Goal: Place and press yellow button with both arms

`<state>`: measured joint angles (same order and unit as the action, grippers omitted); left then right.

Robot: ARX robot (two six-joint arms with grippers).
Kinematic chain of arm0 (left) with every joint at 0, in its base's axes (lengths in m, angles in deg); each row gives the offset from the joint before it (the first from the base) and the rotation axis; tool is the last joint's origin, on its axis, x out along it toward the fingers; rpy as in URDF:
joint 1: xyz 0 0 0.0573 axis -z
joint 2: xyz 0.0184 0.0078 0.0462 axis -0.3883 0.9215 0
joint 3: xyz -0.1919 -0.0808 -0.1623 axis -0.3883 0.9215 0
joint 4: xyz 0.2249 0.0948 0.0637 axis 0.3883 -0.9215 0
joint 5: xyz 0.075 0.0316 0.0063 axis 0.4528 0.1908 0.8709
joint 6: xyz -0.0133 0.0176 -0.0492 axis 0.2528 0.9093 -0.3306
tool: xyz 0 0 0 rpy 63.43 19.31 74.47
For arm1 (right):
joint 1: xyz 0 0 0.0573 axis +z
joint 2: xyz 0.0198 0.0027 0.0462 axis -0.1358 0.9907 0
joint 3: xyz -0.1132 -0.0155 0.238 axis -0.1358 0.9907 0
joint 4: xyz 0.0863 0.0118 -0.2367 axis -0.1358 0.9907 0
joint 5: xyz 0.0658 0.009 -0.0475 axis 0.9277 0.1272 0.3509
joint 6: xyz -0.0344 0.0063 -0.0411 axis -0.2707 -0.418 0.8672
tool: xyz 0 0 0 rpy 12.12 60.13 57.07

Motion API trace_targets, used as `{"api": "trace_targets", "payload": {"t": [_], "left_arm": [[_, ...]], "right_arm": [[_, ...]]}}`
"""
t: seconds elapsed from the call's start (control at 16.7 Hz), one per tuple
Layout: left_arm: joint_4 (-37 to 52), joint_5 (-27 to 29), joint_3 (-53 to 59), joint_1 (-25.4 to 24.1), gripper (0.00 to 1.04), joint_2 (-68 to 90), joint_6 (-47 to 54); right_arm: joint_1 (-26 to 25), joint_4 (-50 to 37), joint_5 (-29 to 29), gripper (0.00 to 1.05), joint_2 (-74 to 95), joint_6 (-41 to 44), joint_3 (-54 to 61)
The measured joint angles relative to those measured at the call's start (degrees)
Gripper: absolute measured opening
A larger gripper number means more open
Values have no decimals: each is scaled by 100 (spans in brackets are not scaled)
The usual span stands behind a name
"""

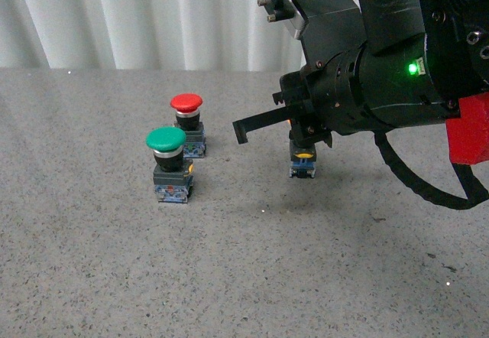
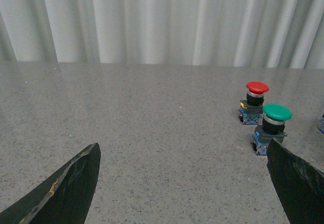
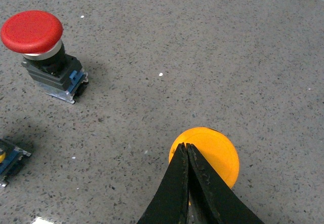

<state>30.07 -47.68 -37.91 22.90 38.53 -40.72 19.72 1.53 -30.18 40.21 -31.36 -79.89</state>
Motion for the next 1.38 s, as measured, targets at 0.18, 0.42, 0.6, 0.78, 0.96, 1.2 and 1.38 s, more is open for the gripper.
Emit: {"api": "trace_targets", "payload": {"t": [0.18,0.42,0.6,0.78,0.96,1.2,1.38], "left_arm": [[0,0,0,0,98,0,-2],[0,0,0,0,98,0,-2],[0,0,0,0,98,0,-2],[-2,0,0,0,98,0,0],[0,0,0,0,98,0,-2],[-2,0,0,0,98,0,-2],[0,0,0,0,98,0,-2]], "right_arm": [[-20,87,-59,2,26,74,0],[-22,177,-96,2,76,72,-52],[-22,243,-153,2,87,4,-116],[-24,31,-374,2,0,-273,-94],[-55,-450,-295,2,-708,-925,181],[85,-623,297,2,-2540,-1696,741],[476,-990,-452,2,-3794,-1401,1845]]}}
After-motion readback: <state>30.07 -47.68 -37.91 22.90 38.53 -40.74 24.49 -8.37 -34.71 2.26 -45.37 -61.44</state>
